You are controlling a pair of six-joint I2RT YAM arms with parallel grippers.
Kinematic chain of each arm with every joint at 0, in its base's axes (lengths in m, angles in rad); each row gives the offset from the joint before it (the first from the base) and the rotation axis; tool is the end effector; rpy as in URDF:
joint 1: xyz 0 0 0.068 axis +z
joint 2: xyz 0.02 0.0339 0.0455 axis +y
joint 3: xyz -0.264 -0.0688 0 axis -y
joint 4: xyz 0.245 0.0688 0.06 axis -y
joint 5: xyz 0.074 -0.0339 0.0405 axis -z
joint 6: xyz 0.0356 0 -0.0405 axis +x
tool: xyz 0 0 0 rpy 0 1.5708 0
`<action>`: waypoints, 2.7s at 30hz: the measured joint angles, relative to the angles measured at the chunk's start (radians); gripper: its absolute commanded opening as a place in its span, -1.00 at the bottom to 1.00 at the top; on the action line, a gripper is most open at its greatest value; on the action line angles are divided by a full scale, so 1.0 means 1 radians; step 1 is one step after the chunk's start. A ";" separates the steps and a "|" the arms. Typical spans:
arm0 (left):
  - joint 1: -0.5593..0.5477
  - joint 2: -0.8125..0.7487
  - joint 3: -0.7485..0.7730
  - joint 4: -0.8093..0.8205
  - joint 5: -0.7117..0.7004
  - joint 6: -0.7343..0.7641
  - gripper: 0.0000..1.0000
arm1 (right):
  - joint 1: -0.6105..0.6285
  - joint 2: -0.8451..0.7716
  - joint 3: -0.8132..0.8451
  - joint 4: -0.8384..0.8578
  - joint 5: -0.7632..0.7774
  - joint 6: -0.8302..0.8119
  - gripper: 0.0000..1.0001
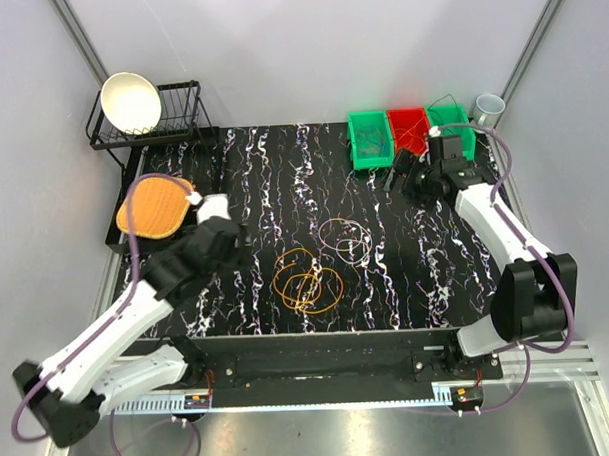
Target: Untangle the cables
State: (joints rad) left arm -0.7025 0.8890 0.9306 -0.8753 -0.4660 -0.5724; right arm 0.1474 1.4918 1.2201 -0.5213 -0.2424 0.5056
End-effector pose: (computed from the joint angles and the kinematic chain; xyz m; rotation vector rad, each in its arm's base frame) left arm 0.1378 -0.0957 0.3103 -0.0605 2.2944 -0.0895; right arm 0.3227 0.0565 0.2914 0.3114 2.3964 0.5956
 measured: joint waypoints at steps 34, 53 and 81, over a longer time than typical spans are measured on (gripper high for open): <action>-0.295 0.651 -0.028 0.431 0.197 -0.221 0.22 | 0.174 -0.017 -0.188 -0.037 0.050 0.007 0.89; -0.320 0.564 0.105 0.291 0.135 -0.209 -1.00 | 0.174 -0.075 -0.188 -0.050 0.047 0.007 0.90; -0.319 0.382 0.562 0.013 0.214 0.114 -1.00 | 0.178 -0.515 -0.173 0.262 -0.425 0.156 0.78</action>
State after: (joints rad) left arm -1.0210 1.2713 1.4929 -0.8619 -0.2523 -0.4587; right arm 0.3252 0.9768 1.0470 -0.2588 -0.6670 0.6613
